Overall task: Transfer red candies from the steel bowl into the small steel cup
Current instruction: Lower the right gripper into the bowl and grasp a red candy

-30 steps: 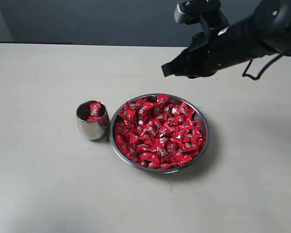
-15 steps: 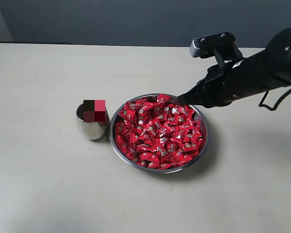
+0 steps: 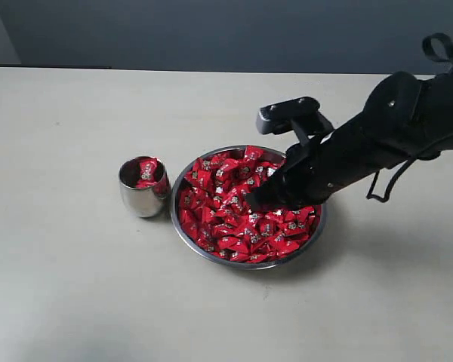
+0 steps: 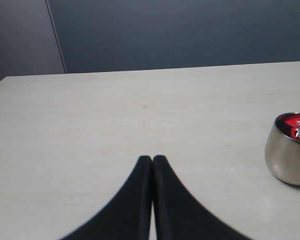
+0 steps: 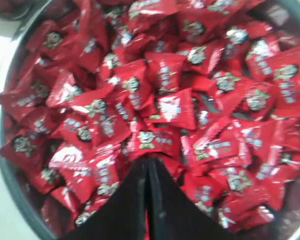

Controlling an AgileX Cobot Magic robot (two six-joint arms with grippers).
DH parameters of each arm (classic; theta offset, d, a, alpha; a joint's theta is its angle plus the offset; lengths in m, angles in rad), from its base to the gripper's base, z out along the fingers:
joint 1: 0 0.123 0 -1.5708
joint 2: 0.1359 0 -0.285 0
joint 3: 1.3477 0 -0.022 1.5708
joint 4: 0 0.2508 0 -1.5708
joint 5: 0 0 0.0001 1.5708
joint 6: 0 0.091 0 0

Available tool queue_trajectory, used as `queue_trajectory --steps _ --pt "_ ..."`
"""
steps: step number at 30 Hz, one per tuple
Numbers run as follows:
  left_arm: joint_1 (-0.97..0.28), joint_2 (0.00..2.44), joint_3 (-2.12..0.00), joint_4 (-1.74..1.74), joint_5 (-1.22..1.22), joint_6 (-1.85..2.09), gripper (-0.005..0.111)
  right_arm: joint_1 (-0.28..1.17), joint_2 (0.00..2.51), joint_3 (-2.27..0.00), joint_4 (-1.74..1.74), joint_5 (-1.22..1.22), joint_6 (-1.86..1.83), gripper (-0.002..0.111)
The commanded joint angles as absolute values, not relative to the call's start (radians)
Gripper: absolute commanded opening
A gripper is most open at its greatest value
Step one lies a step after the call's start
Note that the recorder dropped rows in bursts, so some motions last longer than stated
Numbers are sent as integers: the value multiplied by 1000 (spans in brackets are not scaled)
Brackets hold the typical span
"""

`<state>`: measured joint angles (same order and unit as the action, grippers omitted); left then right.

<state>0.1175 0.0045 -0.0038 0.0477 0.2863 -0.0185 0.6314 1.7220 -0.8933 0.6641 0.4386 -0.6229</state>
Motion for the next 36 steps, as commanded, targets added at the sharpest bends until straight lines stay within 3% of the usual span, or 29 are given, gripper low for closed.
queue_trajectory --steps 1,2,3,5,10,36 --pt "118 0 0 46 285 -20 0 711 1729 -892 675 460 -634 9" --pt "118 0 0 46 285 -20 0 721 1729 -892 673 462 -634 17" --pt "118 0 0 46 285 -20 0 724 1729 -892 675 465 -634 32" --pt "118 0 0 46 285 -20 0 724 1729 -892 679 465 -612 46" --pt "118 0 0 46 285 -20 0 724 1732 -892 687 484 -605 42" --pt "118 0 0 46 285 -20 0 724 1850 -960 689 443 -605 42"
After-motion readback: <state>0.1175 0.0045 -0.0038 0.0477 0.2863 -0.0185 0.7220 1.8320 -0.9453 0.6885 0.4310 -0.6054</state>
